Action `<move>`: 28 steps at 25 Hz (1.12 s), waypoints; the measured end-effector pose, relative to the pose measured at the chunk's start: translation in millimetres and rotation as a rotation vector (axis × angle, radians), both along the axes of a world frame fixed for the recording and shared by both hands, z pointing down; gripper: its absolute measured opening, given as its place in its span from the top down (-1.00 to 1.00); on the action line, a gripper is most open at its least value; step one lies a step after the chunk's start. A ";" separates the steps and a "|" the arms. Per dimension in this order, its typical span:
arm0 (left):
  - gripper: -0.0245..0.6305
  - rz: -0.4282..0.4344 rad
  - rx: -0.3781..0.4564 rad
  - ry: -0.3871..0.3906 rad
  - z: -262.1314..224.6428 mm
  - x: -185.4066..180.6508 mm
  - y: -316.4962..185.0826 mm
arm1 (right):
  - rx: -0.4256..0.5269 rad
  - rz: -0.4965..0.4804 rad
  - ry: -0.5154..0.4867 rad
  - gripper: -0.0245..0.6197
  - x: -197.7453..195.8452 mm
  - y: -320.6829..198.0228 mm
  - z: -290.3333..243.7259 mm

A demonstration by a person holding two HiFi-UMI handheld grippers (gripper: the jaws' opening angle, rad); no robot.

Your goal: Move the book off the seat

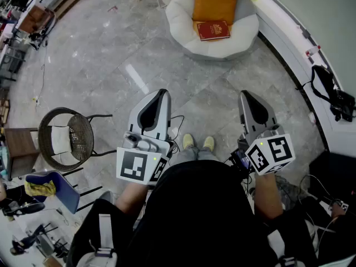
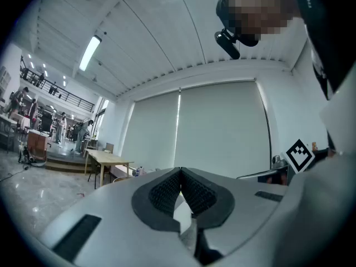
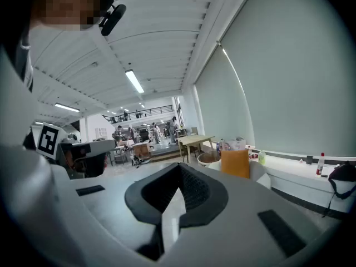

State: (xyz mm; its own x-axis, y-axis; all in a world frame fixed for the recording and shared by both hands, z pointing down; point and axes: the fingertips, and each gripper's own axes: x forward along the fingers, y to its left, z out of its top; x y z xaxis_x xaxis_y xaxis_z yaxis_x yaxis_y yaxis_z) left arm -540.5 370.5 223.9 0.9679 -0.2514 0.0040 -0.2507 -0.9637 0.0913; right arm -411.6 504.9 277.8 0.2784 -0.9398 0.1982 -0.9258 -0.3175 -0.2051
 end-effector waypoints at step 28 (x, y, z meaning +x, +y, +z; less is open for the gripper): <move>0.89 0.030 -0.026 -0.039 23.9 -20.3 -32.1 | 0.006 0.038 0.067 0.90 -38.6 -39.0 -4.5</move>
